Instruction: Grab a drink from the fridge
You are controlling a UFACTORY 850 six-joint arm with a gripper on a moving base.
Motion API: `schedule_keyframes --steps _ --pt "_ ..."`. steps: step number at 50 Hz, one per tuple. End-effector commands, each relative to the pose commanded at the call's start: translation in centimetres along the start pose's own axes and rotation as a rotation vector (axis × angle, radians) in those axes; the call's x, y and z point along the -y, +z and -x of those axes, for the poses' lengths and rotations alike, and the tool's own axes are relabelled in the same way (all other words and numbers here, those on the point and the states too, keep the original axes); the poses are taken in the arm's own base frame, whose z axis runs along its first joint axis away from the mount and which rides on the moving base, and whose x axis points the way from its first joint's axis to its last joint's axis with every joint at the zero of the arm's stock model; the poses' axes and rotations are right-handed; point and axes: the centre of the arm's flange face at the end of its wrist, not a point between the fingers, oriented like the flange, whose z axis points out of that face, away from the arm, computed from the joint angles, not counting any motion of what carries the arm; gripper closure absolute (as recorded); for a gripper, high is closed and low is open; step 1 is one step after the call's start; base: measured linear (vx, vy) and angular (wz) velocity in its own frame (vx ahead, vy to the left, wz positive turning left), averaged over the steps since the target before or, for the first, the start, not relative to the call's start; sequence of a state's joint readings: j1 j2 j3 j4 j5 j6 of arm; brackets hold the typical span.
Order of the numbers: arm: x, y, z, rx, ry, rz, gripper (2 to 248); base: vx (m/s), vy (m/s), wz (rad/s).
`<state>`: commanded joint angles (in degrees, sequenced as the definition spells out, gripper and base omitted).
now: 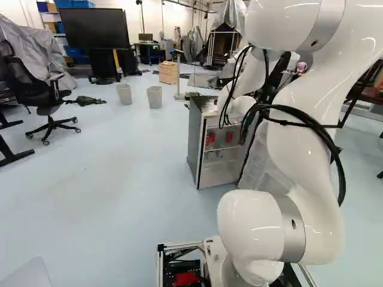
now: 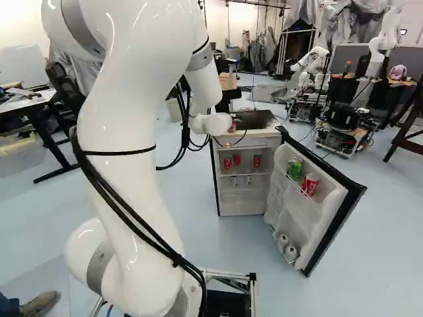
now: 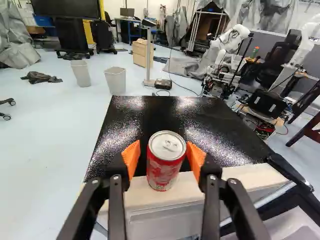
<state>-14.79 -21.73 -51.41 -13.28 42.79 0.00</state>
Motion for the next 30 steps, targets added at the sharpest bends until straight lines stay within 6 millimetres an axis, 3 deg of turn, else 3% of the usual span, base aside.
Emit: schedule_keyframes --steps 3,4,9,10,14,15,30 --pt "0.0 0.0 0.0 0.000 0.000 0.000 101 0.000 0.000 0.000" --pt "0.0 0.0 0.0 0.000 0.000 0.000 66 0.000 0.000 0.000" --pt "0.0 0.0 0.0 0.000 0.000 0.000 66 0.000 0.000 0.000" --pt "0.0 0.0 0.0 0.000 0.000 0.000 31 0.000 0.000 0.000" --pt "0.0 0.0 0.0 0.000 0.000 0.000 31 0.000 0.000 0.000" --pt "0.0 -0.1 0.0 0.000 0.000 0.000 3 0.000 0.000 0.000" --pt "-0.4 -2.3 0.6 0.013 0.006 0.012 3 0.000 0.000 0.000"
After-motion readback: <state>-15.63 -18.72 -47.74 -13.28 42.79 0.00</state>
